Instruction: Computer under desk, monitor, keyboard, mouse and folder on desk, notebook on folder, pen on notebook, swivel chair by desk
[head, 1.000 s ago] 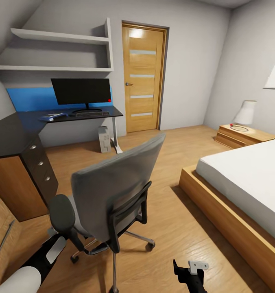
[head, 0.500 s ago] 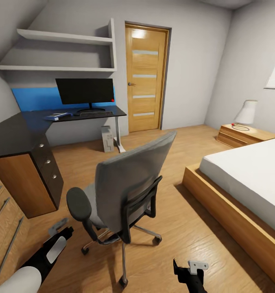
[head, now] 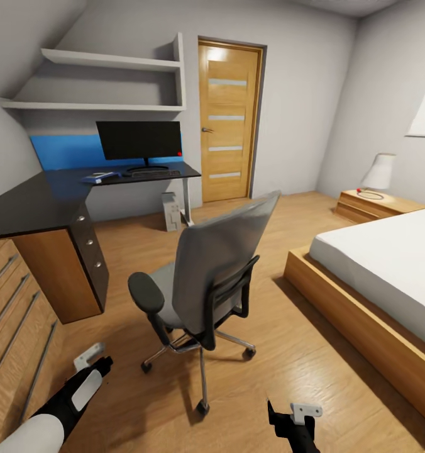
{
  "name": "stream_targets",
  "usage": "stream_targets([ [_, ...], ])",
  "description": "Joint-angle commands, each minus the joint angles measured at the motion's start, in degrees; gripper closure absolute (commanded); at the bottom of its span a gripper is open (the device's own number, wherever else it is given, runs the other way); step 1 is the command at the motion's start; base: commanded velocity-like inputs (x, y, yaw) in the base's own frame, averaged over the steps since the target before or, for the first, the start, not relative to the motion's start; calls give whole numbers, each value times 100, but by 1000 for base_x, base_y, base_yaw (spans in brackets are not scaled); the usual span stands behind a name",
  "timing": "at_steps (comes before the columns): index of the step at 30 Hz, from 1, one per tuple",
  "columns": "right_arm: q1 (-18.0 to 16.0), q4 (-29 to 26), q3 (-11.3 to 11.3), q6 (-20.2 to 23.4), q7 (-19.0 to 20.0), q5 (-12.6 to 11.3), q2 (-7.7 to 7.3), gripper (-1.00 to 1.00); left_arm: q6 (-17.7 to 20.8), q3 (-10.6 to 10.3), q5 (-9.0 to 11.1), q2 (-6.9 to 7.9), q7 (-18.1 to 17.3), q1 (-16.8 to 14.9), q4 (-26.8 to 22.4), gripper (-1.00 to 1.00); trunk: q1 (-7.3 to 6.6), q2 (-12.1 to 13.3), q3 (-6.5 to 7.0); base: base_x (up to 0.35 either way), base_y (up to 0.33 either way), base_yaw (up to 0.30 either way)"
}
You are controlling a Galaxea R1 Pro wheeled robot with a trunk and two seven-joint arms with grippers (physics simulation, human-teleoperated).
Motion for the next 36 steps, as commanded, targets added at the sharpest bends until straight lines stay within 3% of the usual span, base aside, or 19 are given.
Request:
stream_targets([
  [1, -2, -11, 49, -3, -52, -8, -4, -100, 28, -24, 11, -4, 38, 0, 142, -100, -4, -3, -5, -316, -120, 0],
  [6, -2, -11, 47, -3, -52, -8, -4, -100, -43, -256, -14, -181, 41, 0, 705, -100, -4, -3, -5, -291, -97, 0],
  [11, -2, -7, 48, -128, -58, -6, 10, -100, -814, -389, -140, -392, -70, 0, 1405, -100, -4, -3, -12, -81, -18, -31],
  [13, -2, -5, 49, -183, -59, -8, 16, -100, -1122, -411, -377, -459, -151, 0, 1634, -100, -4, -3, -14, -20, -4, -25],
  [14, -2, -4, 51, -252, -75, -24, 44, -100, -2600, -435, -1122, -647, -625, 16, 2294, -100, -4, -3, -12, -1, 0, 176],
  [17, -2, -2, 49, -258, -78, -19, 49, -100, -2888, -434, -1577, -679, -758, 74, 2341, -100, -4, -3, -9, -80, -112, 244],
  [30, -2, -2, 49, -251, -78, -12, 49, -100, -2920, -434, -1641, -668, -752, 79, 2344, -100, -4, -3, -10, -206, -275, 272],
  [36, -2, -2, 49, -243, -78, -15, 49, -100, -2915, -434, -1641, -674, -741, 79, 2344, -100, -4, -3, -12, -201, -288, 65],
])
